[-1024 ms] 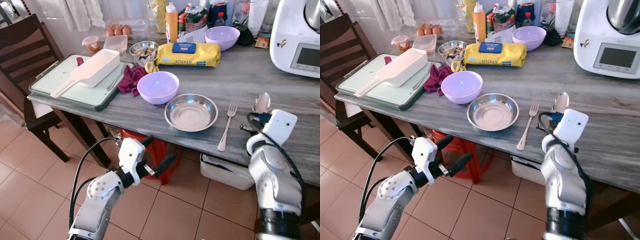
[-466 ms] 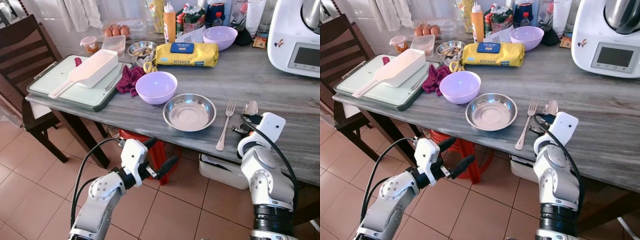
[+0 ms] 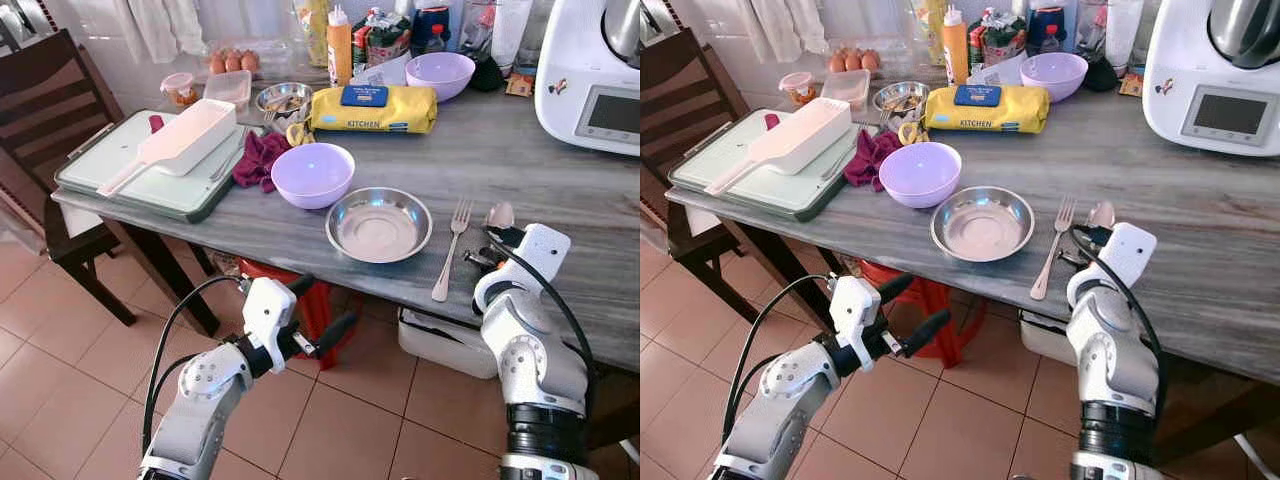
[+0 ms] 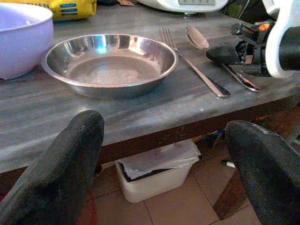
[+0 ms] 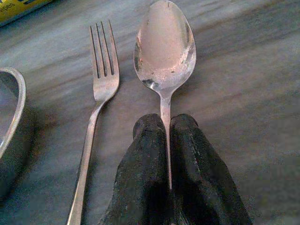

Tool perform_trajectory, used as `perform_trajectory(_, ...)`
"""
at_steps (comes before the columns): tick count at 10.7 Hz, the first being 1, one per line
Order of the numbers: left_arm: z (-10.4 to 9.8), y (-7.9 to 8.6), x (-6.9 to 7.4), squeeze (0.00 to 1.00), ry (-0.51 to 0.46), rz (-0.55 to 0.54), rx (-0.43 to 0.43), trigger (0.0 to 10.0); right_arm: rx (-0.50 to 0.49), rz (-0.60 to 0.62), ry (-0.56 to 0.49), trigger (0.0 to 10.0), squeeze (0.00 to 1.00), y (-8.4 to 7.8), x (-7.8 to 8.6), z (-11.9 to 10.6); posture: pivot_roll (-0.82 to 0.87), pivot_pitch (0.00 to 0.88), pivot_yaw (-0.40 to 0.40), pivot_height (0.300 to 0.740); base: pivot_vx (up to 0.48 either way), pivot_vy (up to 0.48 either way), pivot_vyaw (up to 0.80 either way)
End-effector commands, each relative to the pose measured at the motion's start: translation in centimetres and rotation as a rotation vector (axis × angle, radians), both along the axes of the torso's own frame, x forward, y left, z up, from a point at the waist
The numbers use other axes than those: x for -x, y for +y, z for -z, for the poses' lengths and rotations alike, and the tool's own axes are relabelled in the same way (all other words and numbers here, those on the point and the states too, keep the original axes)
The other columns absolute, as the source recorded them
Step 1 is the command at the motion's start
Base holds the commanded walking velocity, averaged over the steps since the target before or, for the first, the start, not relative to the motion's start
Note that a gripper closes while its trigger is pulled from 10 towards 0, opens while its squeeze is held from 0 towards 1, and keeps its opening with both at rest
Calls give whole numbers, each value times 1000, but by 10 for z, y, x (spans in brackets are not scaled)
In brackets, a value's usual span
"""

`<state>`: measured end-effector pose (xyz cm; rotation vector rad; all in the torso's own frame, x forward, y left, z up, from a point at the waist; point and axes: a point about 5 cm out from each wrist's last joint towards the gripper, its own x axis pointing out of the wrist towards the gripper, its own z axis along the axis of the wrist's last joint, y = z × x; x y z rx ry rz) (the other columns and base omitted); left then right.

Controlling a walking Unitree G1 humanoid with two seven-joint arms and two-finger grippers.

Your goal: Setting the table

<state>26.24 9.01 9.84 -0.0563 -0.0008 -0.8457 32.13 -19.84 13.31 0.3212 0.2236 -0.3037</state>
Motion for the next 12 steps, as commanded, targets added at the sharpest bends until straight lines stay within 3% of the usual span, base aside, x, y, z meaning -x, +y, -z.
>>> perform_trajectory(1, 0, 1, 0, 0, 5, 5, -14, 10000, -20, -1, 9, 10000, 0, 3, -2, 2, -160, 94, 105, 740, 0, 0, 0)
perform_trajectory(4, 2, 1, 1, 0, 16, 18, -14, 10000, -24, 8, 8, 10000, 0, 1, -5, 1, -158, 94, 106, 740, 0, 0, 0)
perform_trajectory(5, 2, 1, 1, 0, 15, 17, -15, 10000, -27, 9, 9, 10000, 51, 1, -5, 2, -158, 94, 106, 740, 0, 0, 0)
perform_trajectory(6, 2, 1, 1, 0, 14, 16, -15, 10000, -28, 9, 9, 10000, 933, 1, -5, 3, -159, 93, 106, 740, 0, 0, 0)
perform_trajectory(9, 2, 1, 1, 0, 13, 17, -17, 10000, -34, 10, 13, 10000, 1000, 0, -5, 5, -160, 94, 105, 740, 0, 0, 0)
perform_trajectory(12, 1, 0, 1, 0, 10, 16, -17, 10000, -29, 9, -6, 10000, 1000, -1, -5, -1, -158, 91, 103, 740, 0, 0, 0)
